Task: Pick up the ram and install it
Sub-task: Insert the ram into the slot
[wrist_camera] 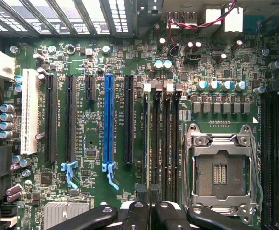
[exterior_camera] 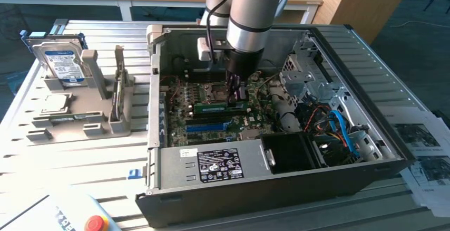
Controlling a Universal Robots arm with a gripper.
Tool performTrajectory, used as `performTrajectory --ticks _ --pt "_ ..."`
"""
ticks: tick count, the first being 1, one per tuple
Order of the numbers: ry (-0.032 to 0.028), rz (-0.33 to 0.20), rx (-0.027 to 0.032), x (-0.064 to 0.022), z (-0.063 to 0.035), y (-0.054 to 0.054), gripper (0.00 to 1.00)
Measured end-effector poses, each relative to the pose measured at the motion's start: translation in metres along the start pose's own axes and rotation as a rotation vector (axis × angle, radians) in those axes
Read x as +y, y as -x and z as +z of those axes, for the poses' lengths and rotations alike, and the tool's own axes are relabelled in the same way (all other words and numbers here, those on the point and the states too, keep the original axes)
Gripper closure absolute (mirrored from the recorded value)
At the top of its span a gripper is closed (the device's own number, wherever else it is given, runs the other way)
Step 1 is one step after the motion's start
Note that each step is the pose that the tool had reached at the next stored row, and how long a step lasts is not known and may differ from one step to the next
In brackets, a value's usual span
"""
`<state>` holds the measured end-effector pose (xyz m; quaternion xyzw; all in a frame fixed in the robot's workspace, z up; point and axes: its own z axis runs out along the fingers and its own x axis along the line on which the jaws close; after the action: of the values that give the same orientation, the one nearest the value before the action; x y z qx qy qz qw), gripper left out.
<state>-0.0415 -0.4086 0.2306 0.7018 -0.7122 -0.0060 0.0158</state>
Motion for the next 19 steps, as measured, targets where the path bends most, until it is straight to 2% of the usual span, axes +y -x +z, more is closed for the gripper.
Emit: performTrajectory --ticks 19 --pt "-0.0023 0.0 0.0 0.0 0.0025 0.0001 0.88"
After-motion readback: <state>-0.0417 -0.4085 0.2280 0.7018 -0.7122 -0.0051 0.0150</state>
